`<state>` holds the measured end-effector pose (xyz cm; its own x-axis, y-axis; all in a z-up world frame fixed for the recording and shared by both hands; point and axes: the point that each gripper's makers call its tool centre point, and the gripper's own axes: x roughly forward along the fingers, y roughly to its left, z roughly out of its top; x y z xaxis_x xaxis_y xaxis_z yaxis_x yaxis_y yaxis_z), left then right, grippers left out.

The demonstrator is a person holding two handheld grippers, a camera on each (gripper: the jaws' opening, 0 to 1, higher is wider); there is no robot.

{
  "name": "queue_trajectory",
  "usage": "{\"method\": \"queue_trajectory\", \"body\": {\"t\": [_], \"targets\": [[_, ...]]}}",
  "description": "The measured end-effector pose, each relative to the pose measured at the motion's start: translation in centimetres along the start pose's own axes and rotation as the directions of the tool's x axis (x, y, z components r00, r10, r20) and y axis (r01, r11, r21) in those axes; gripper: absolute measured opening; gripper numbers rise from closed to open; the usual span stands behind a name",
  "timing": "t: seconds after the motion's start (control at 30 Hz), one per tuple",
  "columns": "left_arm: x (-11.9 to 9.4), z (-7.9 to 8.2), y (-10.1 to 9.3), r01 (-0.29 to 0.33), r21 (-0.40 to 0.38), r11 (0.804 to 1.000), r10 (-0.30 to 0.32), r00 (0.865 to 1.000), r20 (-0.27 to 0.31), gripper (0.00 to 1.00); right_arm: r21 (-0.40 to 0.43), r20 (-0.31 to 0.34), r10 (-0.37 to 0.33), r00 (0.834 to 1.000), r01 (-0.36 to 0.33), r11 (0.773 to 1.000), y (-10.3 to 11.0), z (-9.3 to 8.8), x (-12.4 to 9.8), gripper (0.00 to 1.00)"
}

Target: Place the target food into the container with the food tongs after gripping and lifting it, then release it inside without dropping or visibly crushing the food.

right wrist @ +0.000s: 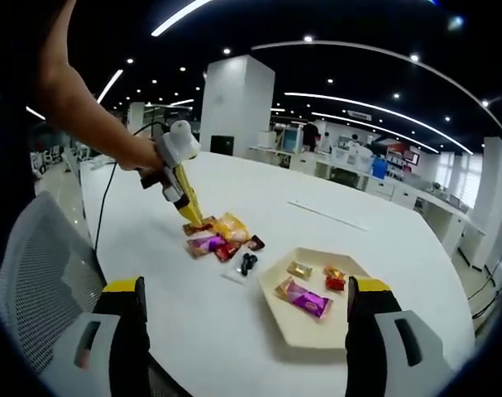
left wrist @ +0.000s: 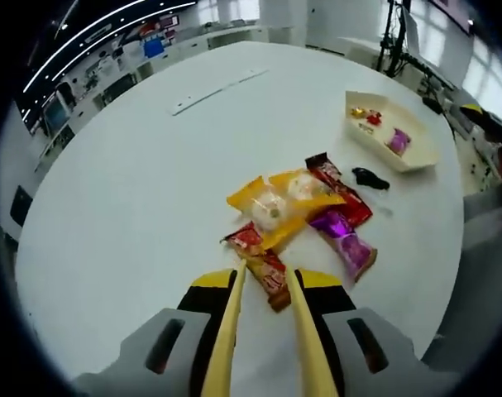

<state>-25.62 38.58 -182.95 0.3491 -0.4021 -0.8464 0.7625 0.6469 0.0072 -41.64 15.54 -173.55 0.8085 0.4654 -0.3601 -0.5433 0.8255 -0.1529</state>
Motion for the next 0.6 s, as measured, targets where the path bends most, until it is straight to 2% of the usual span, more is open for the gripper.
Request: {"method": "queue_trajectory", "body": {"t": [0.17,0.27,0.4,0.57,0.6], "targets": [[-1.0,-1.2,0.3,0.004,0.019,1.000,-0.003,1.000,-0.026,0.26,-0.005,-0.003,0.006,1.000,-0.006,1.000,0.2,0.0,0.0,0.99],[-0.9,-0.8,0.2,0.027,-0.020,0.999,-0.027,1.000,-0.004,0.26,-0.011,-0.007,0.011,1.000,-0.011,1.000,0.3,-0.1,0.1,0.99],[-0.4,0.0,-0.3,0.016,-0.004,1.000,-0.016,1.000,0.001,0.26,-0.022,-0.014,0.019,1.000,-0.019,1.000,0.5,-0.2,0.2,0.99],[0.6,-0.1,-0.8,0.026,0.026,0.999,-0.025,1.000,-0.017,0.26,-0.021,-0.018,0.014,1.000,-0.014,1.000,0.4,-0.3,0.1,0.99],[0.6,-0.4,-0.5,0.007,0.068,0.998,-0.005,0.999,-0.037,0.25,-0.021,-0.016,0.013,1.000,-0.014,1.000,0.4,-0.2,0.1,0.99]]}}
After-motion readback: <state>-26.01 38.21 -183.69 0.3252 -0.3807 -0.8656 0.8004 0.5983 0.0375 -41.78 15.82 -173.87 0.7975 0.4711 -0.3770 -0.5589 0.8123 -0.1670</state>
